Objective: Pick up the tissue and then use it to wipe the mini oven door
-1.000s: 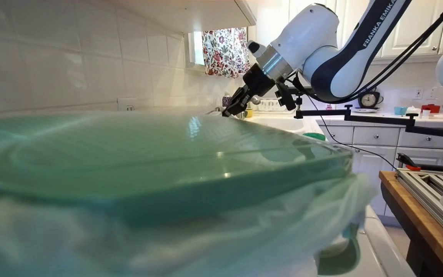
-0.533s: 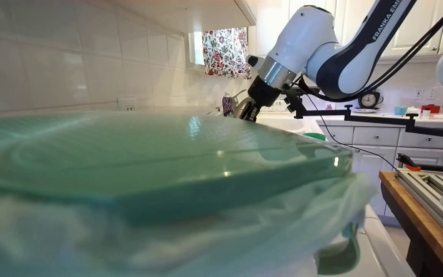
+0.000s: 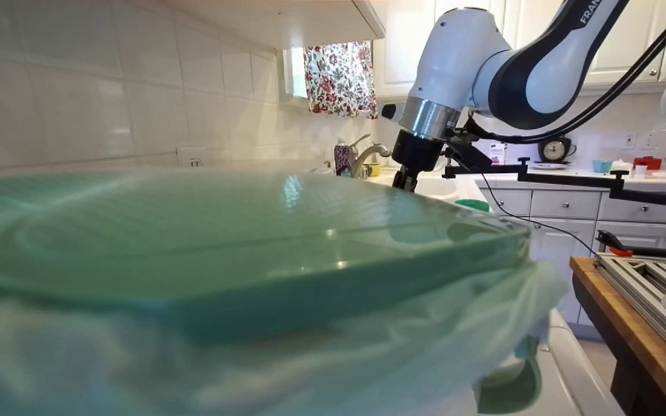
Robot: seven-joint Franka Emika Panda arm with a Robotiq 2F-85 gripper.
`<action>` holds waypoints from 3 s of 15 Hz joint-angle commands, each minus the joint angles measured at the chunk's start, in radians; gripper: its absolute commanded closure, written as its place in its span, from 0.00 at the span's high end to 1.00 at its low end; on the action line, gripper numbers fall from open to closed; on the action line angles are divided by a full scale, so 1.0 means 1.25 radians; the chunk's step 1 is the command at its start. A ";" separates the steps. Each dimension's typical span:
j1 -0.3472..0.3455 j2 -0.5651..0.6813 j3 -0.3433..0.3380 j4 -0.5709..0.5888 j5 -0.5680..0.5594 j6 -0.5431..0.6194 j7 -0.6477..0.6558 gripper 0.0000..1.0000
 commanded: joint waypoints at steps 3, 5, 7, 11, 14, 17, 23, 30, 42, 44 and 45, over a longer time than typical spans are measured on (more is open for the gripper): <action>0.345 0.023 -0.347 -0.010 0.099 -0.050 -0.073 0.00; 0.466 0.026 -0.471 -0.007 0.109 -0.066 -0.077 0.00; 0.389 0.046 -0.403 -0.003 0.069 -0.068 -0.051 0.00; 0.638 0.051 -0.656 -0.005 0.106 -0.060 -0.094 0.00; 0.823 0.070 -0.844 0.004 0.105 -0.061 -0.097 0.00; 1.008 0.091 -1.024 0.014 0.114 -0.051 -0.101 0.00; 1.191 0.084 -1.187 0.028 0.093 -0.055 -0.080 0.40; 1.280 -0.074 -1.197 0.014 0.179 -0.265 -0.103 0.92; 1.337 -0.302 -1.215 0.033 0.305 -0.575 -0.095 1.00; 1.338 -0.298 -1.215 0.032 0.306 -0.575 -0.095 1.00; 1.338 -0.296 -1.215 0.032 0.306 -0.575 -0.095 1.00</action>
